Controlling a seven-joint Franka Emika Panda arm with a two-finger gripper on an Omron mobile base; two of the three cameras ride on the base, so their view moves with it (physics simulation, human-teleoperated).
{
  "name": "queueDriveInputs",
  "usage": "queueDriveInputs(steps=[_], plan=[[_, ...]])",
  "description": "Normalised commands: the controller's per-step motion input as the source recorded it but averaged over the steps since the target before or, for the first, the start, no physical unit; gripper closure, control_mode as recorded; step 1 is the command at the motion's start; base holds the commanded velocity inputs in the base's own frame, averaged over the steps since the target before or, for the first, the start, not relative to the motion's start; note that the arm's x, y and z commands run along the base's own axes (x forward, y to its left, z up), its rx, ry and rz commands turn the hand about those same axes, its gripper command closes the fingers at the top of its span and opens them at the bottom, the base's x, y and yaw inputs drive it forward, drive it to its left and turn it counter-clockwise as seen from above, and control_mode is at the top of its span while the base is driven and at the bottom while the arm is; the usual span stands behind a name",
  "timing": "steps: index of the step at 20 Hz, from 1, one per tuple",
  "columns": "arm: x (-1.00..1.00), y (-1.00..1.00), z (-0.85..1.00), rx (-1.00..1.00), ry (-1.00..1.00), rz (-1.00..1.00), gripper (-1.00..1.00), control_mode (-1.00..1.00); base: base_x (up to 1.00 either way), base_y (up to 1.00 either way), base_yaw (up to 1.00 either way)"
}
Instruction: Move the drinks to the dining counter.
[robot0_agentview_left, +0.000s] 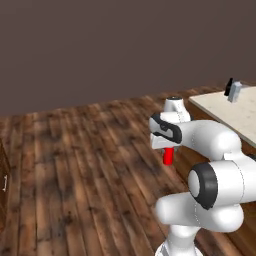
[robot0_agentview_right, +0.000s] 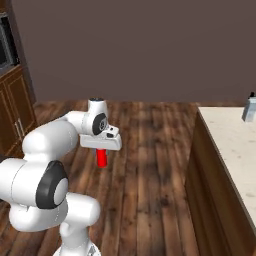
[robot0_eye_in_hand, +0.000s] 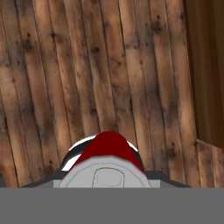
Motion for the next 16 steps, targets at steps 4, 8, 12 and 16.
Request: queueDriveInputs(steps=[4, 8, 12, 16], plan=[[0.00, 0.00, 0.00, 0.00, 0.00, 0.00, 1.00, 1.00, 1.00, 0.00, -0.02], [0.00, 0.00, 0.00, 0.00, 0.00, 0.00, 1.00, 1.00, 0.92, 0.01, -0.42], [0.00, 0.00, 0.00, 0.00, 0.00, 0.00, 1.00, 1.00, 0.34, 0.18, -0.79], [0.00, 0.00, 0.00, 0.00, 0.00, 0.00, 1.00, 1.00, 0.11, 0.20, -0.88]])
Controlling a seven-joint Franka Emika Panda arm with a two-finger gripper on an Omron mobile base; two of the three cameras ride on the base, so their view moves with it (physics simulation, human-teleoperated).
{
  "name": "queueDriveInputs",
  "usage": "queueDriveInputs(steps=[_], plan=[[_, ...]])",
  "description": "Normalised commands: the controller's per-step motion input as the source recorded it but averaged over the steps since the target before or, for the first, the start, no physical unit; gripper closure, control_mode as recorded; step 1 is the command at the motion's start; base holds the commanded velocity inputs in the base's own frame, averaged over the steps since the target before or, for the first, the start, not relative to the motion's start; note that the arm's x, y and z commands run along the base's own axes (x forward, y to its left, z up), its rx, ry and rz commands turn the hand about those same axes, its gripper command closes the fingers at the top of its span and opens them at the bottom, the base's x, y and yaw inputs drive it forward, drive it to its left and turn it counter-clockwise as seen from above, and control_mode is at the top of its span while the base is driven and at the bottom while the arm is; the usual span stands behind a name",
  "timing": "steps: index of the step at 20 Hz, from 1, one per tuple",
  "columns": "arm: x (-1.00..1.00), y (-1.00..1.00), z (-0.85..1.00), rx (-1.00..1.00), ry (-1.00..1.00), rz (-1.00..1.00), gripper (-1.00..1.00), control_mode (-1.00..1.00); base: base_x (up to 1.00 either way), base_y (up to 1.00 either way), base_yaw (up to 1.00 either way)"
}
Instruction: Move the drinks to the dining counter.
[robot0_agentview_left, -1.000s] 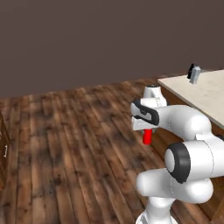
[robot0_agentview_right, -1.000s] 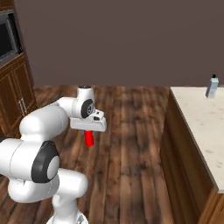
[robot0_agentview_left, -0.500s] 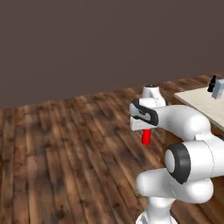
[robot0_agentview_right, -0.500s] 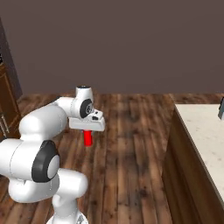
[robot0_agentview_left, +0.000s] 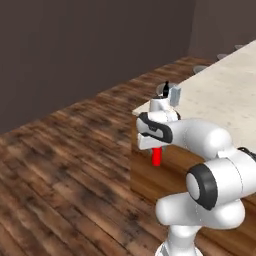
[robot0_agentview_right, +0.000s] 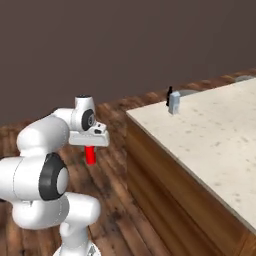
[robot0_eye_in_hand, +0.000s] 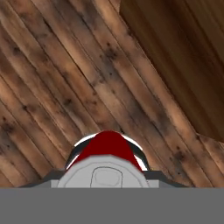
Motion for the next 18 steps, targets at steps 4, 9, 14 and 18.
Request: queueDriveInputs(steps=[4, 9, 14, 18], plan=[[0.00, 0.00, 0.00, 0.00, 0.00, 0.00, 1.00, 1.00, 0.18, 0.25, -0.86], [0.00, 0.00, 0.00, 0.00, 0.00, 0.00, 1.00, 1.00, 0.38, 0.44, -0.81], [0.00, 0.00, 0.00, 0.00, 0.00, 0.00, 1.00, 1.00, 0.74, 0.76, -0.69], [0.00, 0.00, 0.00, 0.00, 0.00, 0.00, 1.00, 1.00, 0.82, 0.83, -0.65]])
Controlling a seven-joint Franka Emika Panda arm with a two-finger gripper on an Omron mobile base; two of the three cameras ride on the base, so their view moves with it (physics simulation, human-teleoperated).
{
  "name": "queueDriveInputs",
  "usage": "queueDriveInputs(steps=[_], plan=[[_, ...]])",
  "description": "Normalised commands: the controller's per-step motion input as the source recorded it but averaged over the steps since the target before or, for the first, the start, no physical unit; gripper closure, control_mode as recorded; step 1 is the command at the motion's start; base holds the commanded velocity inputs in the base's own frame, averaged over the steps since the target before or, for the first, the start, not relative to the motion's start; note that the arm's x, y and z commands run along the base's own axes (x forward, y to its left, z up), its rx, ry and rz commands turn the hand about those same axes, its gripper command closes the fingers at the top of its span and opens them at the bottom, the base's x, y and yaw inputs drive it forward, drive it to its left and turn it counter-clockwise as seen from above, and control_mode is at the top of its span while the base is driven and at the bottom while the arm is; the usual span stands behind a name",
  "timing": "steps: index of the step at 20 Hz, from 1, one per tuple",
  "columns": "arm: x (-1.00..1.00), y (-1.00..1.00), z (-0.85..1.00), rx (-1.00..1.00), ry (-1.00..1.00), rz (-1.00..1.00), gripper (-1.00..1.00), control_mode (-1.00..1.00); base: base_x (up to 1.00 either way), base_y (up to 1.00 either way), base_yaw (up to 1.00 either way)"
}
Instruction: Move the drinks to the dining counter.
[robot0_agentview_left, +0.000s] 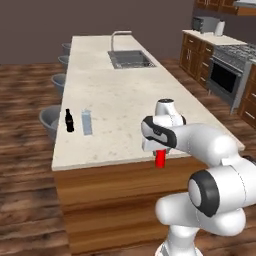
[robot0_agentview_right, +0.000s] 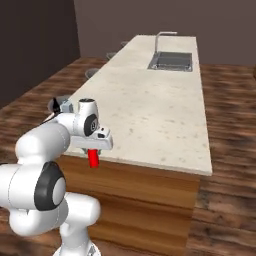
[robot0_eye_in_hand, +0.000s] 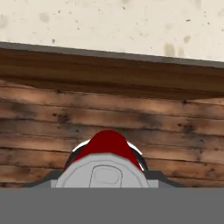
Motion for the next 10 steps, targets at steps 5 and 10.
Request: queueDriveInputs(steps=[5, 10], plan=[[0.00, 0.00, 0.00, 0.00, 0.00, 0.00, 1.00, 1.00, 0.85, 0.69, -0.47], [0.00, 0.00, 0.00, 0.00, 0.00, 0.00, 1.00, 1.00, 0.53, 0.80, -0.16]])
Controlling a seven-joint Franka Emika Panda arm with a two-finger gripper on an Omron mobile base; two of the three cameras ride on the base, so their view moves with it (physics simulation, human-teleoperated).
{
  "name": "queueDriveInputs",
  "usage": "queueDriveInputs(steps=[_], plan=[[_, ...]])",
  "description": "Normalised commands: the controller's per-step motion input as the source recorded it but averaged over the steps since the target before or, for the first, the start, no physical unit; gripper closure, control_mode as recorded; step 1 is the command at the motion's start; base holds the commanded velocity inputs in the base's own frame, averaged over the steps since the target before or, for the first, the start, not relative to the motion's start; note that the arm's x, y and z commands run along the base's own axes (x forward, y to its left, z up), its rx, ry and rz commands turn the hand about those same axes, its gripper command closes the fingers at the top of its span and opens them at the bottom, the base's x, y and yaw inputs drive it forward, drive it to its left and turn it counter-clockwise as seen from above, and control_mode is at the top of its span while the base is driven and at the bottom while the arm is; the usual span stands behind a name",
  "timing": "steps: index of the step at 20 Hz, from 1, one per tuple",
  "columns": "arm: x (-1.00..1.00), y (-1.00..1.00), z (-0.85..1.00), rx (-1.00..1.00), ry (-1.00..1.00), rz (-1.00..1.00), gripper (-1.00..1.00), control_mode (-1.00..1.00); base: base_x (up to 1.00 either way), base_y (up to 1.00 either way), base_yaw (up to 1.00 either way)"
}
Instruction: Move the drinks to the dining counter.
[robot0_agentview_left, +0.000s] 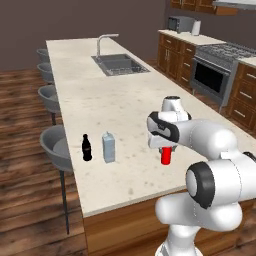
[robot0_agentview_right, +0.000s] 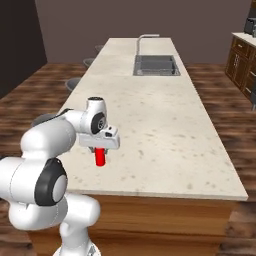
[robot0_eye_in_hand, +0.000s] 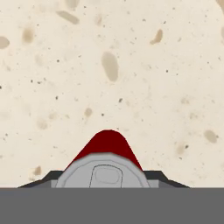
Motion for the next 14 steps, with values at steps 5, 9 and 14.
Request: queueDriveInputs(steps=[5, 9, 14], plan=[[0.00, 0.00, 0.00, 0.00, 0.00, 0.00, 1.00, 1.00, 0.14, 0.56, -0.01], [0.00, 0.00, 0.00, 0.00, 0.00, 0.00, 1.00, 1.00, 0.10, 0.05, 0.02], [0.00, 0.00, 0.00, 0.00, 0.00, 0.00, 1.00, 1.00, 0.19, 0.03, 0.30]])
